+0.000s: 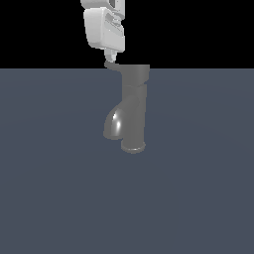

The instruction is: Turn on the faucet by rotating a designated handle.

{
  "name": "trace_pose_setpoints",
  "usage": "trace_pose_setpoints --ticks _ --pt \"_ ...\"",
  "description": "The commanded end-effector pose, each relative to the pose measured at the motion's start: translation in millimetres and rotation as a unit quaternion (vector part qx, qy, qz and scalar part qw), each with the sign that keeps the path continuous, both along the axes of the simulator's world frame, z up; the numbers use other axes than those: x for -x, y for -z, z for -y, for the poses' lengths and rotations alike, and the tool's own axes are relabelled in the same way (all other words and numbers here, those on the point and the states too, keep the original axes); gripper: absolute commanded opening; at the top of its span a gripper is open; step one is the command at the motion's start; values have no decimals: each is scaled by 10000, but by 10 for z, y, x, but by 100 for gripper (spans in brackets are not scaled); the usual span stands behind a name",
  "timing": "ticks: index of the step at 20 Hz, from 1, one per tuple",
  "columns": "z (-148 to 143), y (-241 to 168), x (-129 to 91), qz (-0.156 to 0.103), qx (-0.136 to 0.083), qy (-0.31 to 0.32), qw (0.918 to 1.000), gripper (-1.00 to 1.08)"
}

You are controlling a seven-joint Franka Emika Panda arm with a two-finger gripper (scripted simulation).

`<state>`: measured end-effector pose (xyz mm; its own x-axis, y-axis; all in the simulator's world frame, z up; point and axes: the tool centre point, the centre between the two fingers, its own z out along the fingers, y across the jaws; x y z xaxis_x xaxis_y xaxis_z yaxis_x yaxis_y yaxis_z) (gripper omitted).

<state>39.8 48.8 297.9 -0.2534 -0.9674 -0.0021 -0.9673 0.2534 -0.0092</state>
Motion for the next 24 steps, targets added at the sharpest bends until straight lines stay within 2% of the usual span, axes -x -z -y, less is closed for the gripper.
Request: trace_pose_setpoints --ticks 1,4,5,24 --pt "-84 1 108 -48 -2 -38 10000 -100" --pt "-113 1 156 -48 -2 -38 10000 -100" --pt "-74 1 102 -11 18 -18 10000 -100" --pt "8 -1 599 -33 6 -30 10000 -100"
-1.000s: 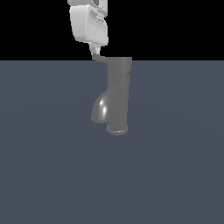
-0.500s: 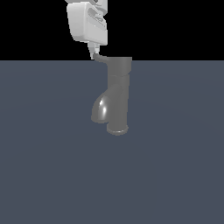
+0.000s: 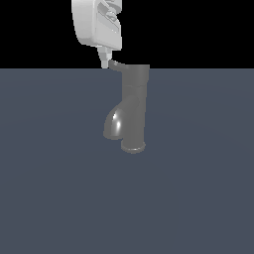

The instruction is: Turn on the faucet by rotating a designated handle.

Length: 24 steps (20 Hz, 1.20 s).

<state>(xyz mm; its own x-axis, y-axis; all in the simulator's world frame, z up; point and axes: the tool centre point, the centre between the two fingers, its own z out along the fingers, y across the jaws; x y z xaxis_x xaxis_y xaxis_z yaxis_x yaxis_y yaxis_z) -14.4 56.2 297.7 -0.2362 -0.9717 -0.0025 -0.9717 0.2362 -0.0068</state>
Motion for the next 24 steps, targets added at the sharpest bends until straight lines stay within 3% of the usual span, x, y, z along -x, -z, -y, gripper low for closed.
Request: trace_pose_setpoints --ticks 1,9,10,24 --pt "85 -1 83 -25 9 57 10000 -100" --pt "117 -2 269 -35 4 54 10000 -100" --pt "10 0 245 -24 4 -36 10000 -100" --pt "619 -1 564 -35 3 41 10000 -100"
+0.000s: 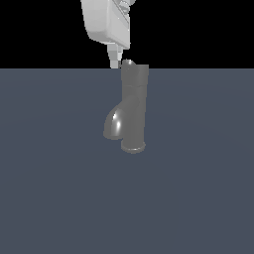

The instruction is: Turn on the faucet by rotating a designated handle.

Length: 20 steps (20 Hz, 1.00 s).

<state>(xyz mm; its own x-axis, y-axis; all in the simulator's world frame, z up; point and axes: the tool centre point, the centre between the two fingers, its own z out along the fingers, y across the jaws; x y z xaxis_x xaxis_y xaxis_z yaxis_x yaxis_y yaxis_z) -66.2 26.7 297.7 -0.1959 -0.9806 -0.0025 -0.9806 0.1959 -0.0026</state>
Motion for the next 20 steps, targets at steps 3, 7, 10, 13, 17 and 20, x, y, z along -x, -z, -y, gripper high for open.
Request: trace_pose_setpoints --ticks 3,7,10,13,17,20 --pt "75 -2 47 -1 9 8 10000 -100" --pt "335 -2 1 -5 10 76 10000 -100" --pt "521 -2 -29 -7 10 123 9999 -100" --pt "698 -2 -57 -10 10 169 9999 -100" --pt "921 -2 -90 -13 10 227 9997 -100" --pt "1026 -2 -105 -15 10 254 9997 -100"
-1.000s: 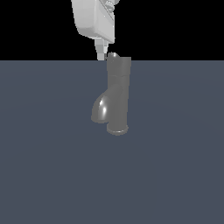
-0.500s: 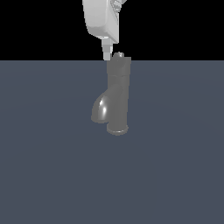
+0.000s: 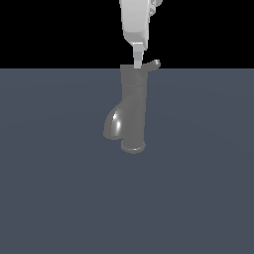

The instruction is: Turn on the faucet by rotating a designated handle.

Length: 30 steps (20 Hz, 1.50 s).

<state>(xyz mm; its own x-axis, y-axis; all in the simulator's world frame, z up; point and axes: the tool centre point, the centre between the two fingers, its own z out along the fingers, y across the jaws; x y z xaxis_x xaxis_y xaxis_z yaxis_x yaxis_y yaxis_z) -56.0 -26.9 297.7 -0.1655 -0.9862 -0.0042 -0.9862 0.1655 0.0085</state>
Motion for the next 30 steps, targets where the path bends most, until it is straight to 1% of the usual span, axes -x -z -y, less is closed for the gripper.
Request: trace_pose_setpoints --ticks 1,30 --pt "-2 -2 1 8 -20 -2 10000 -100" --pt "751 -1 -560 36 26 383 9993 -100"
